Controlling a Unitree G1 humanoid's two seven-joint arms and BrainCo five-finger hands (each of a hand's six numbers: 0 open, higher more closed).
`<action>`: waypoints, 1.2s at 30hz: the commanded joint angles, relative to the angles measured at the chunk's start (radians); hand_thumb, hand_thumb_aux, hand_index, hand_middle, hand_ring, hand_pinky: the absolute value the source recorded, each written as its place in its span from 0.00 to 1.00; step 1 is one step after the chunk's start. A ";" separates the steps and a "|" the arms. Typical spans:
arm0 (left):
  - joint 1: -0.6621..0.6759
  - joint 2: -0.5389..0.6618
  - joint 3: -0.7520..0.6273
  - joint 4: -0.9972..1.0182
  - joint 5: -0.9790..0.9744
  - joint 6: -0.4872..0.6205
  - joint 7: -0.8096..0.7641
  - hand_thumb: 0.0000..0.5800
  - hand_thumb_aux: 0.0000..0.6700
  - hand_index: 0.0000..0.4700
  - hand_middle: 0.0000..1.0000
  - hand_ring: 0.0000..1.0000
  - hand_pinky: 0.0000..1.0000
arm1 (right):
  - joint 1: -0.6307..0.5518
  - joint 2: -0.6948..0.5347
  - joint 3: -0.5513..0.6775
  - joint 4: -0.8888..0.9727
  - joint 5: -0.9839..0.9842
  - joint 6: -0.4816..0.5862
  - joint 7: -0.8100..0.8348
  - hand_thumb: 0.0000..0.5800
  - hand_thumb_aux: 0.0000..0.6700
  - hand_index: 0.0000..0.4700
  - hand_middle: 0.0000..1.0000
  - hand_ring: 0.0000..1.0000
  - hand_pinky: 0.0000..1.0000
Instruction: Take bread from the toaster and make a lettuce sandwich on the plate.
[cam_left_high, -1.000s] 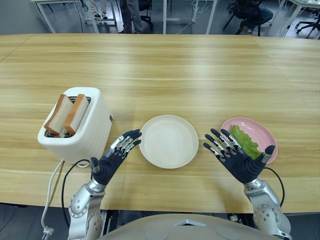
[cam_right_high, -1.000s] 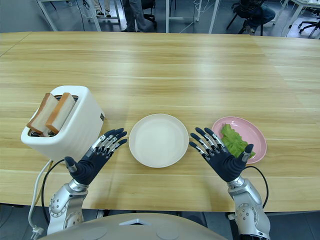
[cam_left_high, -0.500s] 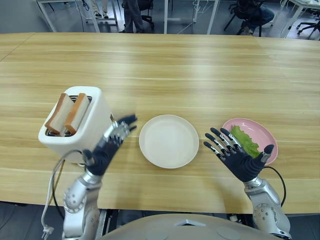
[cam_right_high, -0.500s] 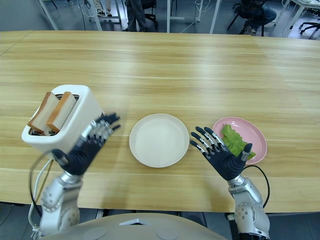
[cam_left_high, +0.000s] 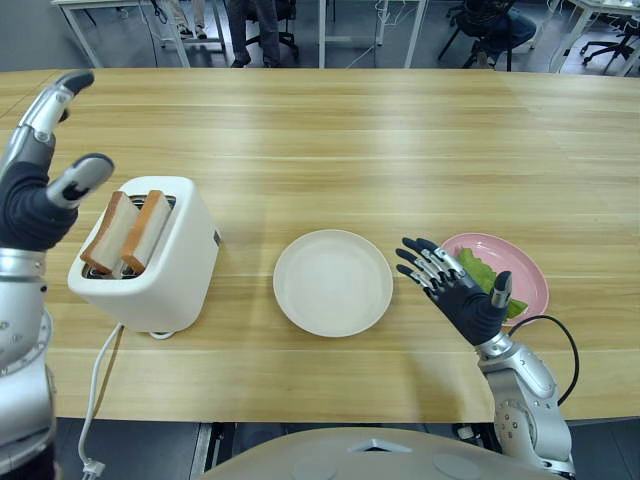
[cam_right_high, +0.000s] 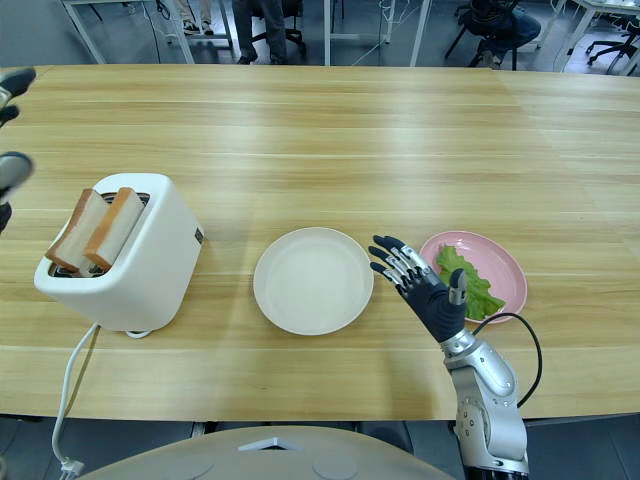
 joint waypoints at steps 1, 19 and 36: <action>0.049 0.070 -0.091 0.247 0.282 0.038 0.053 0.00 0.00 0.00 0.00 0.00 0.00 | 0.015 -0.009 0.031 -0.026 -0.055 -0.038 -0.031 0.00 0.00 0.00 0.00 0.00 0.00; 0.098 0.094 -0.238 0.369 0.492 0.107 -0.099 0.00 0.00 0.00 0.00 0.00 0.00 | 0.044 -0.043 0.053 -0.011 -0.055 -0.087 -0.064 0.00 0.00 0.00 0.00 0.00 0.00; 0.018 0.029 -0.170 0.244 0.494 0.067 -0.017 1.00 1.00 0.98 0.00 0.00 0.00 | 0.054 -0.055 0.070 -0.011 -0.098 -0.141 -0.110 0.00 0.00 0.00 0.00 0.00 0.00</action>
